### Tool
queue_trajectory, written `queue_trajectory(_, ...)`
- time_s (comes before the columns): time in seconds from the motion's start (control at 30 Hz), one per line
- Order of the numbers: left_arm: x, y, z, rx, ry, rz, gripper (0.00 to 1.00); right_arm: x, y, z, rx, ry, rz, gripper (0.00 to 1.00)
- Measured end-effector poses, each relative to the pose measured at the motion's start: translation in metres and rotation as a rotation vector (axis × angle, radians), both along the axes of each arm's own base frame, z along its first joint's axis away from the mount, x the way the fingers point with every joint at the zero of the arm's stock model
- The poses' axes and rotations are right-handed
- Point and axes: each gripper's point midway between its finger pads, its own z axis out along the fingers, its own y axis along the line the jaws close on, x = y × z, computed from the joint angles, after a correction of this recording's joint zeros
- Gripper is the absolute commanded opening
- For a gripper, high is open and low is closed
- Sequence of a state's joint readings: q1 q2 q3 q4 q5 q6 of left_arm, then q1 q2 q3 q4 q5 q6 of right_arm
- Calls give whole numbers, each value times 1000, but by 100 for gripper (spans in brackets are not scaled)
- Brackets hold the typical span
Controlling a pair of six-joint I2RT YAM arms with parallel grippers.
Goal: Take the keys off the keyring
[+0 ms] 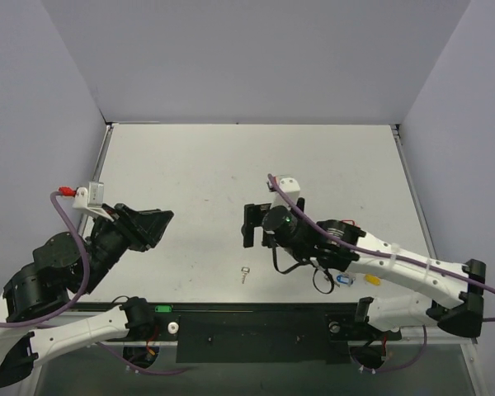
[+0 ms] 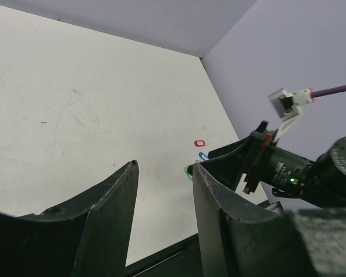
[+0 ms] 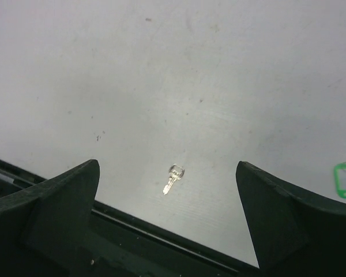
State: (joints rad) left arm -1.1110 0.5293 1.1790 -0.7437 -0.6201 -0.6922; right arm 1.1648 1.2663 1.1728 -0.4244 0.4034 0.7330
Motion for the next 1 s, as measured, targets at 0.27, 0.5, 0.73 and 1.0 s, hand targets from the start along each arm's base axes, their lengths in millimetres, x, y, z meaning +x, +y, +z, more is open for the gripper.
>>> queue_trajectory(0.27,7,-16,-17,38,19,-7,52,17,-76,41,-10,-236,-184,100)
queue_trajectory(0.5,12,-27,-25,71,33,-8,52,17,-127,62,-38,-334,-285,100)
queue_trajectory(0.73,16,-36,-35,96,44,-13,52,8,-170,73,7,-381,-363,100)
queue_trajectory(1.0,21,-48,-48,121,57,-17,52,2,-186,61,2,-372,-386,100)
